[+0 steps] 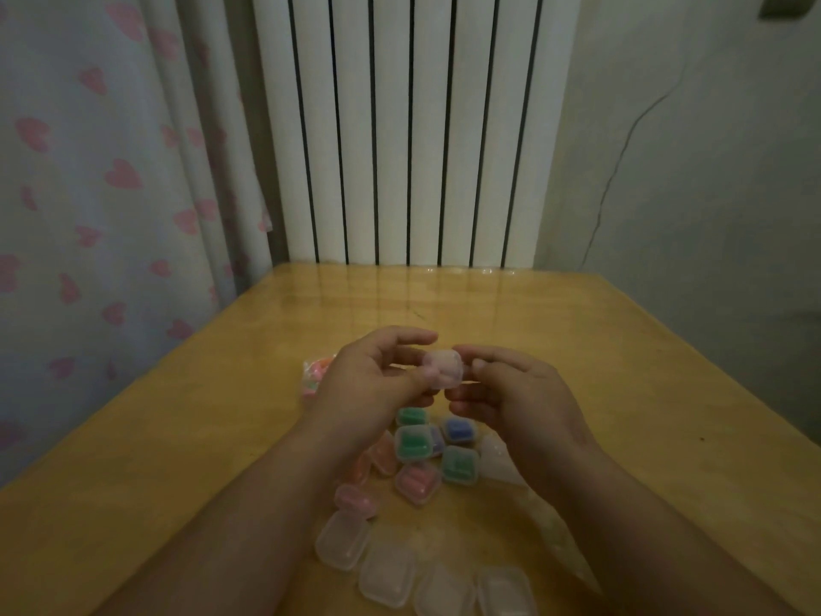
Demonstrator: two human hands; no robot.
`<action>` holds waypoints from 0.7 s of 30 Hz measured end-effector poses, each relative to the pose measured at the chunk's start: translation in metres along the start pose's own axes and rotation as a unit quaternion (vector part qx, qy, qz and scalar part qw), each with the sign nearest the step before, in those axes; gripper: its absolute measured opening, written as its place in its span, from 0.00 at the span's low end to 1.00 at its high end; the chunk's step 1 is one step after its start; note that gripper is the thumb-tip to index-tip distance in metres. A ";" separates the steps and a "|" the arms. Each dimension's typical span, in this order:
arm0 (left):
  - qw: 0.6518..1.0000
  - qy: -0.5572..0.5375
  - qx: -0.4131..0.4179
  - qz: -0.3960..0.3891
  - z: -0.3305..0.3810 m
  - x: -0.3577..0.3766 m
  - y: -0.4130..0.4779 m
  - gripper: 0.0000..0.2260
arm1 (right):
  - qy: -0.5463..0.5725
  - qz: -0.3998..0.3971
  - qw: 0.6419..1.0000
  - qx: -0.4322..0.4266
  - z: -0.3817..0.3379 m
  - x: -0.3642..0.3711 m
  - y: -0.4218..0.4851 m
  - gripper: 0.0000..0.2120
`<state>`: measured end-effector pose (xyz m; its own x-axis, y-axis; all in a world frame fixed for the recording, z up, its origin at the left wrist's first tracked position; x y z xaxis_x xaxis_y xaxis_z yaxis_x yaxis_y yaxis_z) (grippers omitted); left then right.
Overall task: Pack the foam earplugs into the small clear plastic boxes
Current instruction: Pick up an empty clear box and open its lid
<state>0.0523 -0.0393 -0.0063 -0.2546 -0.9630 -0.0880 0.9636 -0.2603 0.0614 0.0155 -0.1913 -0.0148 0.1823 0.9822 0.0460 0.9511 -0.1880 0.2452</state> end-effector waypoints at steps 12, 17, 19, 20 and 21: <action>0.969 0.140 0.069 0.189 0.007 -0.026 0.003 0.16 | -0.253 -0.007 0.967 -0.025 -0.001 -0.016 0.006 0.07; 0.934 0.245 0.014 0.259 -0.002 -0.050 0.011 0.19 | -0.370 -0.015 0.929 0.007 0.011 -0.016 0.008 0.11; 0.899 0.351 -0.009 0.263 -0.004 -0.050 0.012 0.21 | -0.395 -0.026 0.918 0.017 0.013 -0.014 0.008 0.13; 0.876 0.403 -0.022 0.265 -0.005 -0.050 0.013 0.21 | -0.404 -0.027 0.914 0.010 0.013 -0.013 0.008 0.12; 0.856 0.443 -0.036 0.265 -0.006 -0.050 0.014 0.22 | -0.409 -0.024 0.912 -0.005 0.012 -0.012 0.008 0.11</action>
<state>0.0791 0.0057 -0.0074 0.3506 -0.5062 -0.7879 0.9353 0.2319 0.2672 0.0238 -0.2045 -0.0246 0.2698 0.6584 -0.7027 0.9612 -0.1403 0.2377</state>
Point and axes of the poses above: each hand's wrist, its own y-axis towards the middle knuckle, its own x-axis out of the palm, z = x × y, the point moved 7 cm from there along y, towards the middle knuckle, and after that the axes turned 10 degrees about -x, right-handed, at the moved point
